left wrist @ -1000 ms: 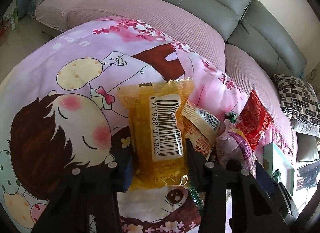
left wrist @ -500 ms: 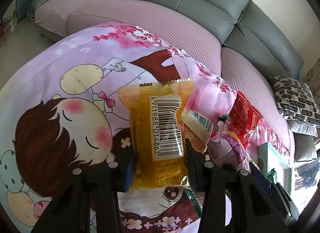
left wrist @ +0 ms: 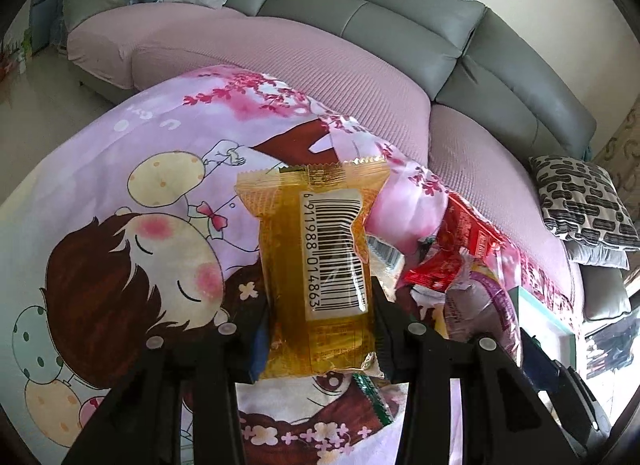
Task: Organize snacks
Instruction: 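Carry the yellow bag into the tray with the left tool while the right tool carries the pink bag there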
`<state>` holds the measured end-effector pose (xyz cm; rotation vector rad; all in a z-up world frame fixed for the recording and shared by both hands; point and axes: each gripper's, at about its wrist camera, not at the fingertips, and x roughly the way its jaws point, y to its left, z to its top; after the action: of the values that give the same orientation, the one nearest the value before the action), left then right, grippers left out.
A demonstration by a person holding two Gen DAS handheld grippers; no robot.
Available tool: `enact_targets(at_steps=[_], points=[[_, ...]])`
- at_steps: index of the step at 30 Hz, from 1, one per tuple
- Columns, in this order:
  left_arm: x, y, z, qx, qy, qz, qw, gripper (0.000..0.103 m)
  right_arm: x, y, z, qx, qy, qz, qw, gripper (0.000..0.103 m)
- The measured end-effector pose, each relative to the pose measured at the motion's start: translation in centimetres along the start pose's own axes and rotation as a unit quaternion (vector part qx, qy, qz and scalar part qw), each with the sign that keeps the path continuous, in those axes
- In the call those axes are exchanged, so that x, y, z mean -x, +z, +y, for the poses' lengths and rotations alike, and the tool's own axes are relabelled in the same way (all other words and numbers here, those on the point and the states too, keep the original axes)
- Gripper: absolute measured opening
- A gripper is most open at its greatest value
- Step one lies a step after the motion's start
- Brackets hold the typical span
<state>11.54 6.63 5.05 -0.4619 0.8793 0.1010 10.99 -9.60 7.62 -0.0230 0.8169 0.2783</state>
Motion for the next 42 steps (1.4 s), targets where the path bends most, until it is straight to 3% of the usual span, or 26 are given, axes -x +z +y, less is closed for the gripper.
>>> enact_targets(at_steps=[10, 21, 36, 42], points=[[1.5, -0.4, -3.6, -0.042, -0.024, -0.015, 0.9987, 0.044, 3.2, 0.1, -3.6, -0.038, -0.034, -0.022, 0.998, 0.051], [1.5, -3.2, -10.5, -0.124, -0.070, -0.003, 0.9898, 0.044, 7.2, -1.2, -11.4, -0.119, -0.113, -0.039, 0.986, 0.051], [0.8, -8.1, -20.5, -0.256, -0.109, 0.021, 0.9603, 0.044, 12.2, -4.6, -21.6, -0.222, -0.205, -0.061, 0.951, 0.051], [-1.3, -9.4, -23.2, -0.288, -0.108, 0.051, 0.9501, 0.044, 11.6, -5.7, -24.5, -0.254, -0.207, -0.054, 0.943, 0.051]])
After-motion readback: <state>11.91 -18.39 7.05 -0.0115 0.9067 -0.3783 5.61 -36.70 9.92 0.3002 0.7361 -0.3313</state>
